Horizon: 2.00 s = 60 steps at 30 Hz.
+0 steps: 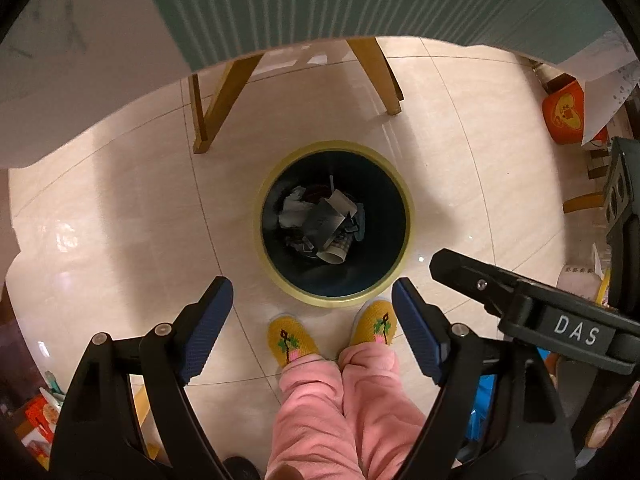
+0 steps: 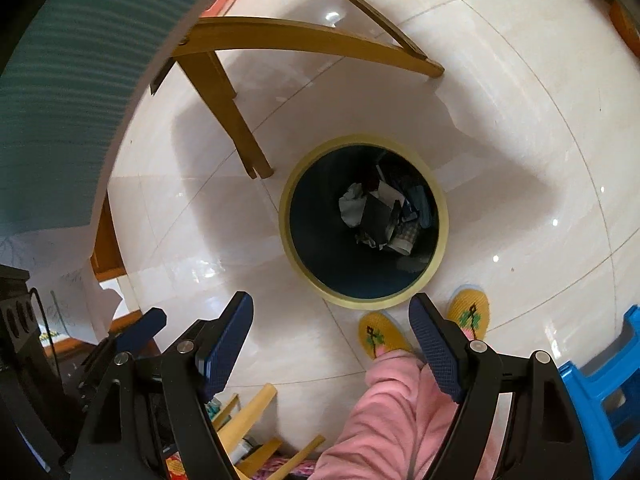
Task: Collect trash
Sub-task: 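Raise both open tools back toward the table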
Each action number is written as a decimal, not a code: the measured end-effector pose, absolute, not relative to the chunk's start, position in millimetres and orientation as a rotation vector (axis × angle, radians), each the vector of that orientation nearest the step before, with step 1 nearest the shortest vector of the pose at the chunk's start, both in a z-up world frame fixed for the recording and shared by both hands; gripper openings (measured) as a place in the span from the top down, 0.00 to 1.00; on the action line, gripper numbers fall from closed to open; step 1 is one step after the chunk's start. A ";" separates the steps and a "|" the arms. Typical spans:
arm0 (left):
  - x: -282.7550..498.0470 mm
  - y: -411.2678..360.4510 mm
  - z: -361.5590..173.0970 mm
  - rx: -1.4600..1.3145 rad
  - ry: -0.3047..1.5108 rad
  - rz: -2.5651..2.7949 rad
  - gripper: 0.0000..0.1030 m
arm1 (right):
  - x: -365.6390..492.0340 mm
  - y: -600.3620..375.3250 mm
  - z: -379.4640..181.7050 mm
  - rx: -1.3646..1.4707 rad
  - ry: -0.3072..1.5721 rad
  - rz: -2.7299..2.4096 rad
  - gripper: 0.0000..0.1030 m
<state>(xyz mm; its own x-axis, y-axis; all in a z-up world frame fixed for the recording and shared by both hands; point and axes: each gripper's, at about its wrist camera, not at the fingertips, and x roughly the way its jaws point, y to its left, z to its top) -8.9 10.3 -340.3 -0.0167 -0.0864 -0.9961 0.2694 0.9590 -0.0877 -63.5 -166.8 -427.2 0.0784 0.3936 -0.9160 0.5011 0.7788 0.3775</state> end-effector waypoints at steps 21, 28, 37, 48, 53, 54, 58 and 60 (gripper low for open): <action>-20.5 24.7 -211.5 0.073 1.471 -0.257 0.23 | -65.8 -175.9 -264.3 0.499 1.418 -0.015 0.21; -20.8 32.3 -128.3 0.032 1.391 -0.218 0.23 | -65.6 -176.2 -175.8 0.388 1.346 0.063 0.21; -26.0 48.4 -22.3 0.021 1.256 -0.157 0.23 | -56.8 -187.3 -70.9 0.330 1.168 0.139 0.21; -14.6 66.9 84.7 0.021 1.066 -0.083 0.22 | -20.8 -200.9 5.0 0.259 1.014 0.182 0.21; 0.3 61.5 109.3 0.055 1.009 -0.077 0.22 | 11.5 -199.8 25.9 0.241 0.969 0.179 0.21; 5.9 59.7 115.1 0.071 0.996 -0.067 0.22 | 20.1 -199.7 31.0 0.233 0.959 0.179 0.21; 31.3 55.0 132.7 0.123 0.950 -0.051 0.22 | 56.5 -198.1 44.8 0.195 0.921 0.162 0.21; 52.1 55.3 140.5 0.144 0.940 -0.060 0.22 | 79.7 -198.1 50.0 0.186 0.905 0.147 0.21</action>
